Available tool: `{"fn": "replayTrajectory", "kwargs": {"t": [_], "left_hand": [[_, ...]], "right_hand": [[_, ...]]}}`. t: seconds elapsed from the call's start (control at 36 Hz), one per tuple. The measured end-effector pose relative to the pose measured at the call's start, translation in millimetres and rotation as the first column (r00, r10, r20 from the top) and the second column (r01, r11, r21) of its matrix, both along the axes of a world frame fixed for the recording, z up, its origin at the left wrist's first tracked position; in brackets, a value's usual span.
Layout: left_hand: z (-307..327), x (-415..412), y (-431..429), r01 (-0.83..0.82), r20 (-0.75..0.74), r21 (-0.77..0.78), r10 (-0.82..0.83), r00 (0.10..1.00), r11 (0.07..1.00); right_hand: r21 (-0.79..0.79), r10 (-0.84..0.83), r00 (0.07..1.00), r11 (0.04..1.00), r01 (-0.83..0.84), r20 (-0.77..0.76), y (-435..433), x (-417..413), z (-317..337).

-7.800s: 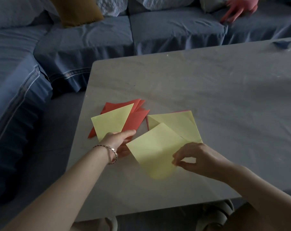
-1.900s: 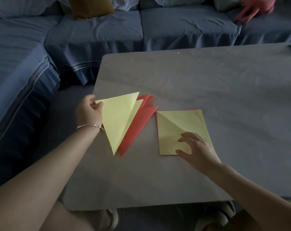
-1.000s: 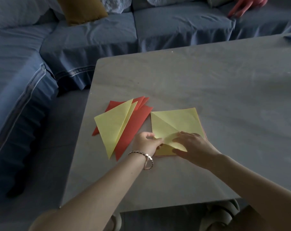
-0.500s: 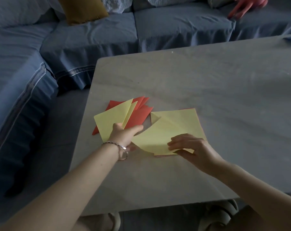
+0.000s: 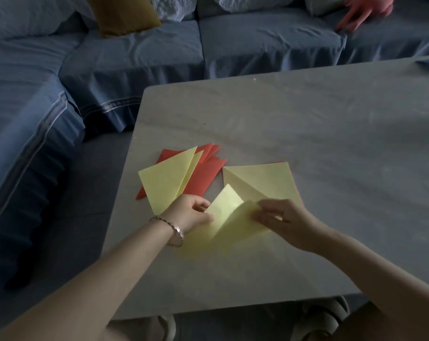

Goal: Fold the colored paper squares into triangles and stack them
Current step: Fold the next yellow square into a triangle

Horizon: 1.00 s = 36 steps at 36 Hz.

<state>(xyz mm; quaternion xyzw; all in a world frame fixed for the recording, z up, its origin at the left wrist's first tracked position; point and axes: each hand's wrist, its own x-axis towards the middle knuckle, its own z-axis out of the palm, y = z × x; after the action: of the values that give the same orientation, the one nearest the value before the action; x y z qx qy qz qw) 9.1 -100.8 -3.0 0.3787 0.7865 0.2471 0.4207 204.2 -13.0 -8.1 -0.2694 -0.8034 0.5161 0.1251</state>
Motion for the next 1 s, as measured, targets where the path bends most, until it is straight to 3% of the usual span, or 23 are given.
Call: {"fn": "replayTrajectory", "kwargs": {"t": [0.11, 0.25, 0.44, 0.61, 1.0], "left_hand": [[3.6, 13.0, -6.6, 0.006, 0.069, 0.145, -0.016, 0.997, 0.989], [15.4, 15.3, -12.4, 0.054, 0.074, 0.214, -0.071, 0.995, 0.975], [37.8, 21.1, -15.2, 0.041, 0.024, 0.253, -0.049, 0.999, 0.967], [45.2, 31.9, -16.6, 0.072, -0.182, 0.377, -0.003, 0.983, 0.923], [49.4, 38.1, -22.9, -0.018, -0.137, 0.463, 0.091, 0.986, 0.886]], "right_hand": [[0.033, -0.207, 0.977, 0.977, 0.209, -0.043, 6.3, -1.8, -2.1], [-0.125, -0.299, 0.954, 0.947, 0.295, -0.02, 8.2, -5.0, 1.7], [-0.187, -0.409, 0.911, 0.9, 0.394, -0.048, 0.2, -8.3, 4.7], [-0.124, -0.394, 0.908, 0.917, 0.379, -0.143, -8.9, -10.6, 20.3], [-0.2, -0.447, 0.867, 0.891, 0.408, -0.221, -12.9, -7.8, 29.5]]}}
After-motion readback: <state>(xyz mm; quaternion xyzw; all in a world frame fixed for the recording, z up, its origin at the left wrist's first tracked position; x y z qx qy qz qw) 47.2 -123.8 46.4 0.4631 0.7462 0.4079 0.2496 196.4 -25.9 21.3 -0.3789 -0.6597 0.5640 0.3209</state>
